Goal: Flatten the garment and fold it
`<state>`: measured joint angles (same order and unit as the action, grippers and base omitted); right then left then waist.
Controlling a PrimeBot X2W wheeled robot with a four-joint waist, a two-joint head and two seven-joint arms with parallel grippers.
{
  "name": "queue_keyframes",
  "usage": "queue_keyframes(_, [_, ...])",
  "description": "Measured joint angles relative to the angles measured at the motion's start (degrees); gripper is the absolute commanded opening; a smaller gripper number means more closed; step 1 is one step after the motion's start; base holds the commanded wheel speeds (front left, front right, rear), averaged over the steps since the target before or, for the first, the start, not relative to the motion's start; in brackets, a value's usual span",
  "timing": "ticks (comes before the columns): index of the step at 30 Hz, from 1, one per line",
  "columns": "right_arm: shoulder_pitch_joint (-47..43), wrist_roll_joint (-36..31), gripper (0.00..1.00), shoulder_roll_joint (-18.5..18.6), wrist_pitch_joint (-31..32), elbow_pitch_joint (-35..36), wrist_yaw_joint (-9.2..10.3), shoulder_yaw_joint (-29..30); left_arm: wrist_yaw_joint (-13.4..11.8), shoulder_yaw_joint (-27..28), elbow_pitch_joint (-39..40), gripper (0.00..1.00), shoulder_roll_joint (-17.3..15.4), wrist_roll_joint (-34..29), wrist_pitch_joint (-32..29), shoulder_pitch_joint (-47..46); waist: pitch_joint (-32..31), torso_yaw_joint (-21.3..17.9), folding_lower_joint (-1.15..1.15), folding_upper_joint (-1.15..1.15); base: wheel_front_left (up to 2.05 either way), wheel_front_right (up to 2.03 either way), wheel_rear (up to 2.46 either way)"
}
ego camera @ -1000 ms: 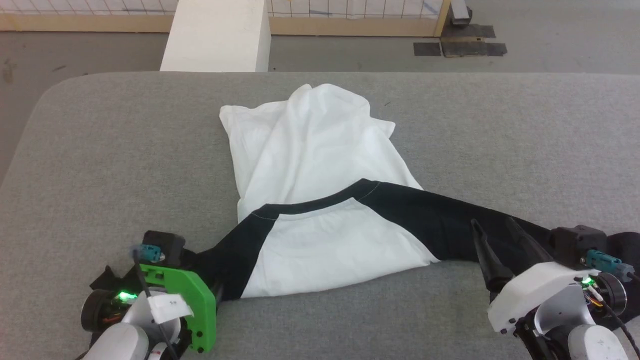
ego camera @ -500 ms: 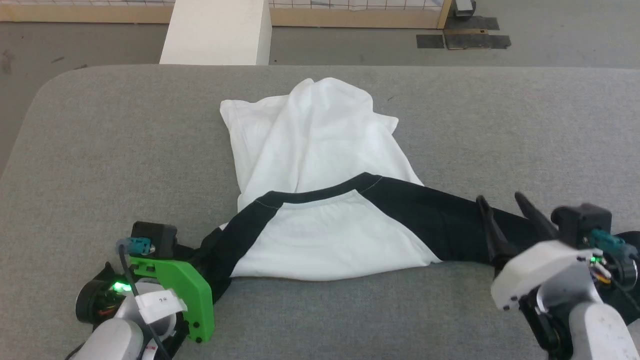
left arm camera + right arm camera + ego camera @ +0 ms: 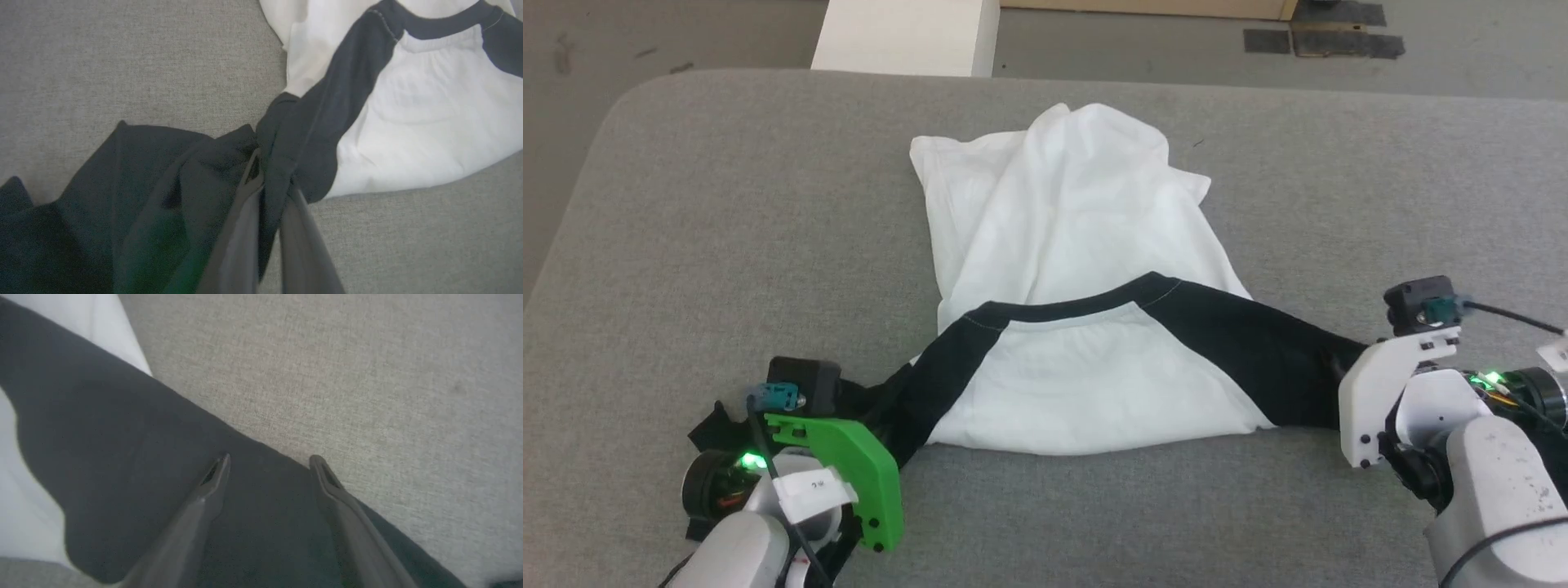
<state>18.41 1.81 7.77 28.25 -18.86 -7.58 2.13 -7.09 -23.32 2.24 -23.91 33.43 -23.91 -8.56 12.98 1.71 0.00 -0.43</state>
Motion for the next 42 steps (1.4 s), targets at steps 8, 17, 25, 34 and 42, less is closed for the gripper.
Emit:
queue_keyframes(8, [4.3, 2.5, 0.85, 2.8, 8.9, -3.6, 0.02, -5.0, 0.4, -0.4, -0.7, 0.0, 0.5, 0.0, 0.5, -1.3, 1.9, 0.8, 0.0, 0.0, 0.0, 0.0, 0.0])
queue_keyframes(17, [2.0, 4.5, 0.0, 3.8, 2.4, -1.3, 0.01, -7.0, 0.5, -0.4, -1.8, 0.0, 0.8, 0.4, 2.9, -1.2, 0.9, 0.4, 0.0, 0.0, 0.0, 0.0, 0.0])
queue_keyframes(25, [-3.8, 4.3, 0.0, 0.9, -11.8, 4.7, 0.0, -3.8, 0.5, 1.1, -2.0, 0.0, 0.7, 0.3, 8.5, -0.5, -2.1, -1.1, 0.0, 0.0, 0.0, 0.0, 0.0])
queue_keyframes(34, [-13.3, 4.8, 0.0, -2.7, -15.1, 15.1, 0.0, 0.8, 0.5, 3.9, 0.8, 0.0, 0.6, 1.0, 13.8, 2.6, -6.0, -4.0, 0.0, 0.0, 0.0, 0.0, 0.0])
queue_keyframes(42, [-15.1, 5.0, 0.0, -2.5, -11.9, 24.7, 0.0, 1.6, 1.9, 6.4, 6.9, 0.0, 0.3, 3.9, 16.3, 2.8, -7.8, -7.0, 0.0, 0.0, 0.0, 0.0, 0.0])
